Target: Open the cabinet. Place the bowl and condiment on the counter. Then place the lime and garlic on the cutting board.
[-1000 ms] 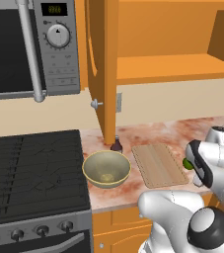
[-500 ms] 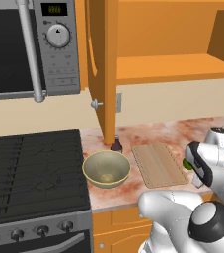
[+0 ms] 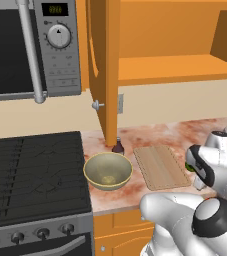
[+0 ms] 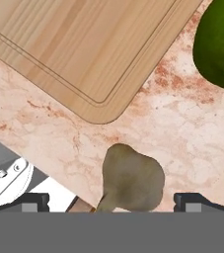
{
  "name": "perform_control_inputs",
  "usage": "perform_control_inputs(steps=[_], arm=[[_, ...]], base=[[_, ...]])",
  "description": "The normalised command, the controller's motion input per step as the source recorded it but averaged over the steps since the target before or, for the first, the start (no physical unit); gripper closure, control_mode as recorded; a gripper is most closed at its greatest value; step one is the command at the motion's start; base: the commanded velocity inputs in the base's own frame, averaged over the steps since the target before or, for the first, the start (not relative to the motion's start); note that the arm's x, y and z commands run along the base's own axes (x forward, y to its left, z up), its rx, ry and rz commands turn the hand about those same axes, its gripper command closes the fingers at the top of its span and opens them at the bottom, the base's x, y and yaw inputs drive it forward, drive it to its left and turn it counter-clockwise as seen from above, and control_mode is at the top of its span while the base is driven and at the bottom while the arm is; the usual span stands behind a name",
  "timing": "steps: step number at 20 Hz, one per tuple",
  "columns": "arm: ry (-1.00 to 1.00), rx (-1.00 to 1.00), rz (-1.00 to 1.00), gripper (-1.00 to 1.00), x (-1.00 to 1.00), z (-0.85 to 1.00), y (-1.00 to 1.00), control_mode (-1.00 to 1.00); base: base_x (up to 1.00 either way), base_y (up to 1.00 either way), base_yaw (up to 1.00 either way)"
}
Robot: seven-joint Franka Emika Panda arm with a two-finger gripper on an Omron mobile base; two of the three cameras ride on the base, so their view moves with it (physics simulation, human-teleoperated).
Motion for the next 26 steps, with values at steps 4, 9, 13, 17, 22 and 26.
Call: perform_control_inputs(steps=[4,9,13,17,22,26], arm=[[0.00,0.00,0.00,-1.00,0.12,-0.03,0.00,-1.00],[0.00,0.00,0.00,-1.00,0.02,-0.16,-0.06,-1.00],[0.00,0.00,0.00,-1.00,0.00,-0.19,-0.07,-1.00],[0.00,0.00,0.00,-1.00,0.03,-0.17,-0.01,-1.00],[0.00,0.00,0.00,-1.00,0.06,-0.15,0.00,-1.00],[0.00,0.00,0.00,-1.00,0.03,-0.13,0.00,-1.00]], base=[[0.00,0.00,0.00],[0.00,0.00,0.00],[0.00,0.00,0.00],[0.00,0.00,0.00],[0.00,0.00,0.00],[0.00,0.00,0.00]])
